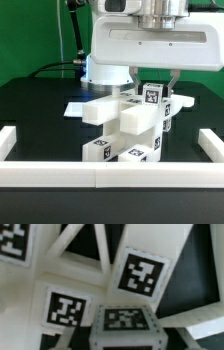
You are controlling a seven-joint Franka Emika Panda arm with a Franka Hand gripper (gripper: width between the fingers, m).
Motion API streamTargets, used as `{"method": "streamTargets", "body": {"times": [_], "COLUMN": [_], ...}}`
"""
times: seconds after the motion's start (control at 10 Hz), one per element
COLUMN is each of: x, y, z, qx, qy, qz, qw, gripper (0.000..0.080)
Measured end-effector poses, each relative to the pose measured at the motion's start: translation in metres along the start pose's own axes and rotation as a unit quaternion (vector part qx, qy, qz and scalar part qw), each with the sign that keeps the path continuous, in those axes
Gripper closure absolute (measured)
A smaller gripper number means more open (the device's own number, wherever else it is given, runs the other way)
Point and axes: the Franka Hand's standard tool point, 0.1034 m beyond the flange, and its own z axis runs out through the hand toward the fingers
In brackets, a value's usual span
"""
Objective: Assemble chair
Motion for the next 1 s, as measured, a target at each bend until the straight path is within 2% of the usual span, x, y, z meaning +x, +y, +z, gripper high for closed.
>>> {"method": "streamTargets", "body": {"times": [0.3, 0.7, 0.9, 1.0], "x": [-0.0005, -0.0018, -0.0017, -0.0016], "y": [-0.0011, -0.0038, -0.0038, -0.0047], "z": [0.0001, 0.0003, 0.0003, -0.0001], "qx": [0.002, 0.007, 0.006, 0.006], "qy": [-0.001, -0.004, -0.004, -0.003], "qz": [0.086, 0.227, 0.215, 0.190], "qw": [0.996, 0.974, 0.977, 0.982], "gripper": [0.0512, 0.0512, 0.0507, 0.0284]}}
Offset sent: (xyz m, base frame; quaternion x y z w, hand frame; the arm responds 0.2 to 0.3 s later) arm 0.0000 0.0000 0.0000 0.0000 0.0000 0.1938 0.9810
